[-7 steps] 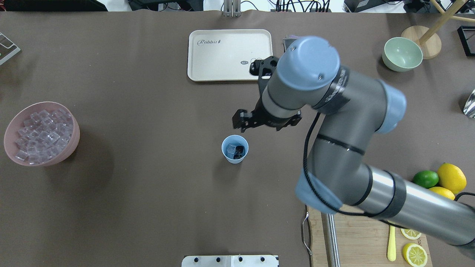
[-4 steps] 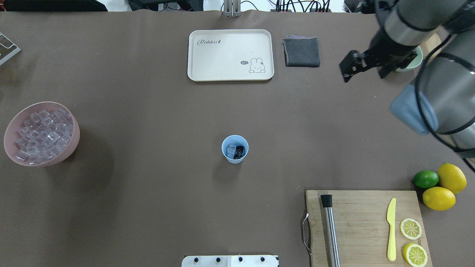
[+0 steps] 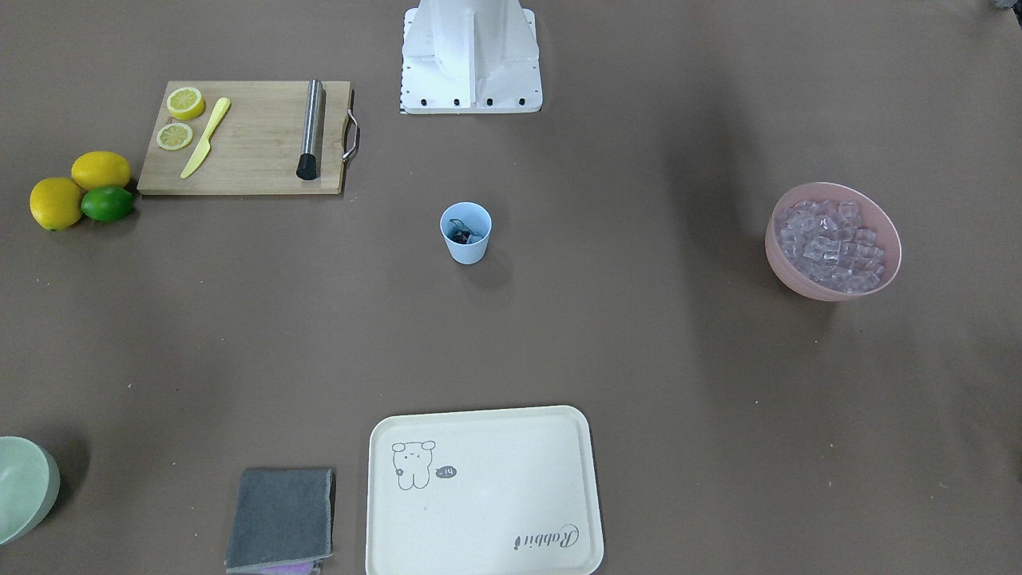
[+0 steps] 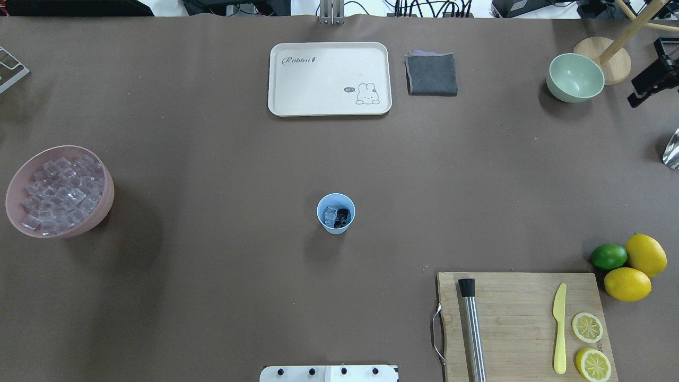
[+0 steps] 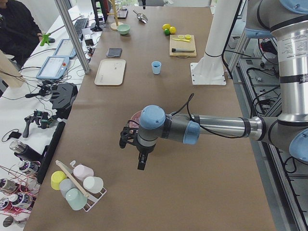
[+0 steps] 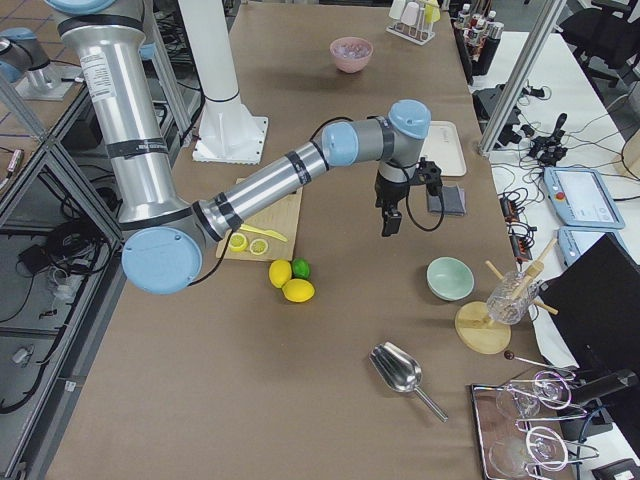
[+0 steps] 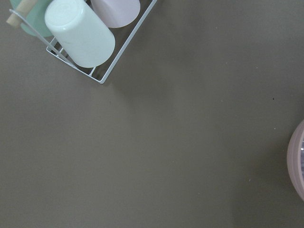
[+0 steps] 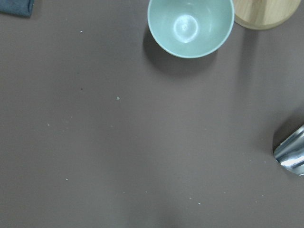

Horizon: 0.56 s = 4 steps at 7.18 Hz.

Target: Put ice and cherries in cup

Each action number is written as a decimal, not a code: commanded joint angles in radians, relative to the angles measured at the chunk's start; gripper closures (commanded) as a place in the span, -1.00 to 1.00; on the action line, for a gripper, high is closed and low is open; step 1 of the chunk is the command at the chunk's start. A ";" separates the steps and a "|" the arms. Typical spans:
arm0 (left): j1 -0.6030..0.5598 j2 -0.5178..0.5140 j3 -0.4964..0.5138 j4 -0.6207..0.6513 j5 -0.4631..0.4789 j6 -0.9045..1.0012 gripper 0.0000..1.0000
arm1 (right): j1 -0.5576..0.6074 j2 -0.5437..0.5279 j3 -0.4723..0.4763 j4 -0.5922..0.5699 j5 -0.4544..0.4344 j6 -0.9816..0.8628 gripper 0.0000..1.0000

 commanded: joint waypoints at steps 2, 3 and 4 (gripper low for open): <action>-0.086 0.031 0.006 0.000 -0.003 0.009 -0.96 | 0.154 -0.176 -0.058 0.028 0.038 -0.254 -1.00; -0.103 0.032 0.007 0.001 -0.003 0.009 -0.96 | 0.190 -0.225 -0.066 0.028 0.034 -0.319 -1.00; -0.106 0.043 0.006 0.000 -0.003 0.009 -0.96 | 0.262 -0.245 -0.119 0.028 0.037 -0.418 -1.00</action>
